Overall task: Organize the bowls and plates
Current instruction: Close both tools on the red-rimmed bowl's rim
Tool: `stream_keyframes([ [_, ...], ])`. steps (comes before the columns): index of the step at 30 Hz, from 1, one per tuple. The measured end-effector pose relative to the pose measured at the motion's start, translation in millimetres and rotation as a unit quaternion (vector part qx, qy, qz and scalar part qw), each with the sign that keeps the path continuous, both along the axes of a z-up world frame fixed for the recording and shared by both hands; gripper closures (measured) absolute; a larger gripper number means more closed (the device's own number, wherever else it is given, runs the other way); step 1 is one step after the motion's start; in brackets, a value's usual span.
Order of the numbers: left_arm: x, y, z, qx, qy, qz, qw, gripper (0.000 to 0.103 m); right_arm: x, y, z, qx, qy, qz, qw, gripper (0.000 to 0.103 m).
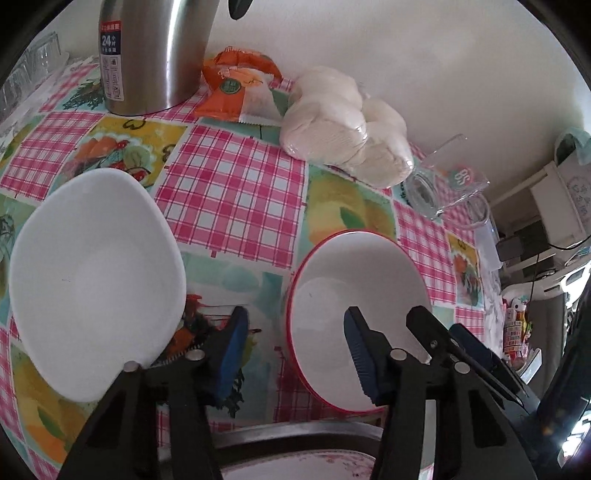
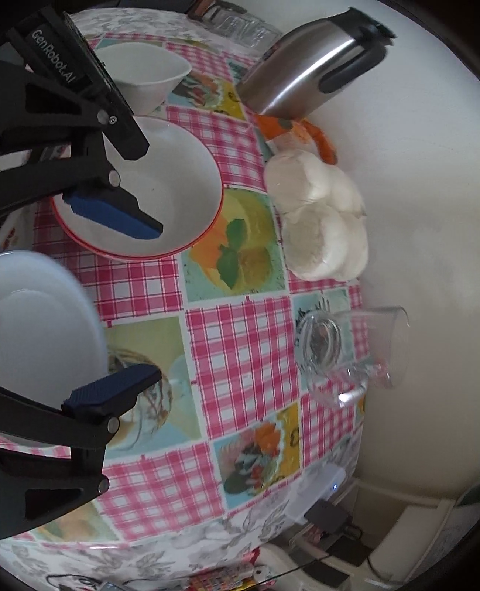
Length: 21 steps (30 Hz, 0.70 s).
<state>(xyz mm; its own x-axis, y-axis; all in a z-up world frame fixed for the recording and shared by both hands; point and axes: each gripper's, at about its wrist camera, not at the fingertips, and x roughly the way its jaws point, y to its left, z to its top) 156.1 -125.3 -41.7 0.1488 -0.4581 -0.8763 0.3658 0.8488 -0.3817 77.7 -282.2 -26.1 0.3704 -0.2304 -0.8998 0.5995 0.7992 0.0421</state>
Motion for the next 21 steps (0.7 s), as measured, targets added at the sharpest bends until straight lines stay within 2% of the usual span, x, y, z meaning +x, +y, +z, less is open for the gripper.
stream_keyframes([
  [5, 1, -5, 0, 0.006, -0.003, -0.005, 1.0, 0.053, 12, 0, -11, 0.0, 0.012, 0.012, 1.0, 0.045],
  [10, 2, -9, -6, 0.007, 0.006, -0.008, 0.9999, 0.063, 19, 1, -18, 0.01, 0.014, 0.026, 1.0, 0.053],
  [15, 4, -9, -18, 0.002, 0.026, -0.007, 0.9996, 0.071, 26, 7, -26, 0.012, 0.024, 0.041, 0.999, 0.067],
  [21, 4, -7, -28, 0.0, 0.042, -0.004, 0.9991, 0.074, 31, 12, -33, 0.007, 0.039, 0.045, 0.998, 0.07],
])
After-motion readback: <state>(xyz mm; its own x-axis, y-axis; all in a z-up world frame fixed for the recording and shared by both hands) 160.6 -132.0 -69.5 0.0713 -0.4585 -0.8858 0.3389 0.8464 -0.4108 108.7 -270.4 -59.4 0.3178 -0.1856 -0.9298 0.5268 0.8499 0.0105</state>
